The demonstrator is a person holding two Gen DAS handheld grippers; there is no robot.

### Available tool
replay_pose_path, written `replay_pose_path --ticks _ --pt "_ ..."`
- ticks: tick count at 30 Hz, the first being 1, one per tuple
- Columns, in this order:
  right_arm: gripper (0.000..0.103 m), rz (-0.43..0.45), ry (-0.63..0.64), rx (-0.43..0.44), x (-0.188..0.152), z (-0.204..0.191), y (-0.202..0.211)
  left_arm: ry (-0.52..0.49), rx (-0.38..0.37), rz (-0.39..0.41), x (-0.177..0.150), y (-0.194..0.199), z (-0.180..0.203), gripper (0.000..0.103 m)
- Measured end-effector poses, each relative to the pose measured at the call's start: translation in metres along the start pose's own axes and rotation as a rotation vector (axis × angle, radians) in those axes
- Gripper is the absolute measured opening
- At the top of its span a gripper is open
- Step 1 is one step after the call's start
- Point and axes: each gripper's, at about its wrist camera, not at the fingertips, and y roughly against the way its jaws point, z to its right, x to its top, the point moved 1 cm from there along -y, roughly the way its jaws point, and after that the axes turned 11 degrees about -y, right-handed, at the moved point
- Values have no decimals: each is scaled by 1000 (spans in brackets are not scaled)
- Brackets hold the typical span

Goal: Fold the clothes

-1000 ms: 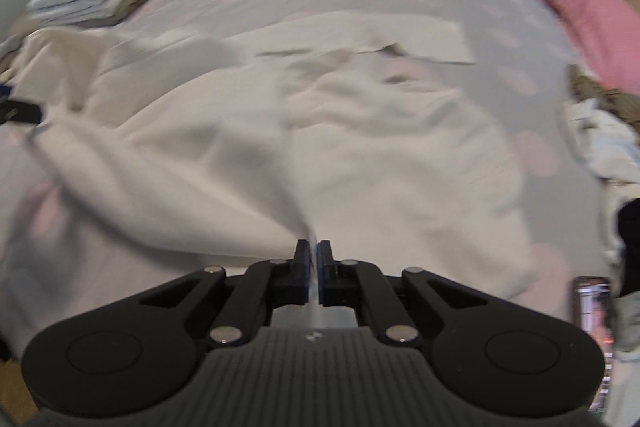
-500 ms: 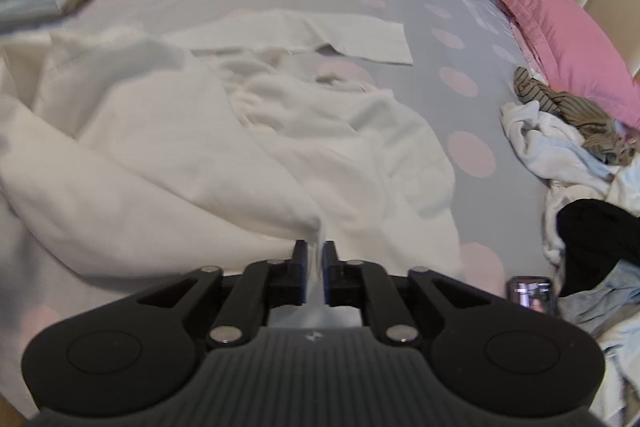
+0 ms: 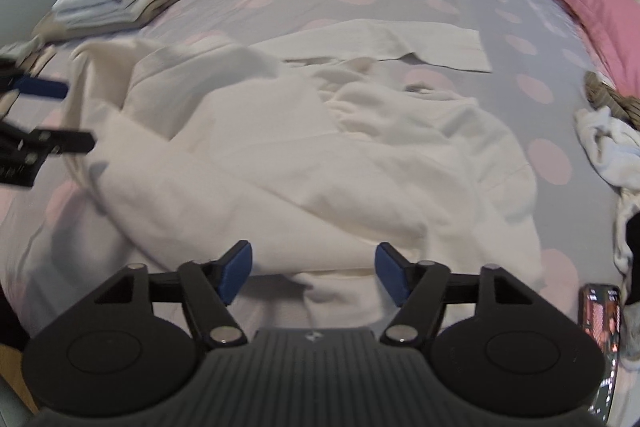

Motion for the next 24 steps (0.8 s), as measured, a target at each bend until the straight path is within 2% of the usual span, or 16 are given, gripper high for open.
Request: replay_pose_path --ticks 4,7,8,9,10,11,12,13,14,17,20,21,24 --pt "83 -18 79 11 -5 -9 -11 20 7 -38 2 -13 -4 73" --pt "84 -33 147 -3 -10 -14 -21 58 -8 -77 2 -25 -7 73" --pt "84 -41 163 -12 -12 -15 -23 61 -8 -93 1 -28 -7 67" --pt "83 -49 179 -20 -13 -16 -25 62 -7 -110 1 -31 -6 58" --pt "72 -57 195 -28 -14 -17 -28 51 -3 -123 0 -33 -5 51" --pt "63 -65 211 -37 -15 -17 -30 38 2 -135 0 -34 -3 40" --pt "48 -73 226 -45 -17 -18 -32 24 7 -146 -1 -36 -2 32" --pt "38 -76 234 -53 -17 -18 -33 22 1 -150 -1 -36 0 29" --pt "32 -71 230 -58 -16 -16 -32 22 -7 -153 -2 -35 1 24" --pt "22 -55 218 -73 -14 -12 -29 -7 -12 -155 -1 -31 5 11" --pt "16 -27 212 -70 -10 -15 -18 -30 -35 -158 0 -20 9 5" --pt "15 -13 215 -65 -8 -17 -13 -20 -81 -152 -1 -15 10 0" --pt "14 27 222 -27 -5 -23 9 3 -237 -133 -4 5 19 0"
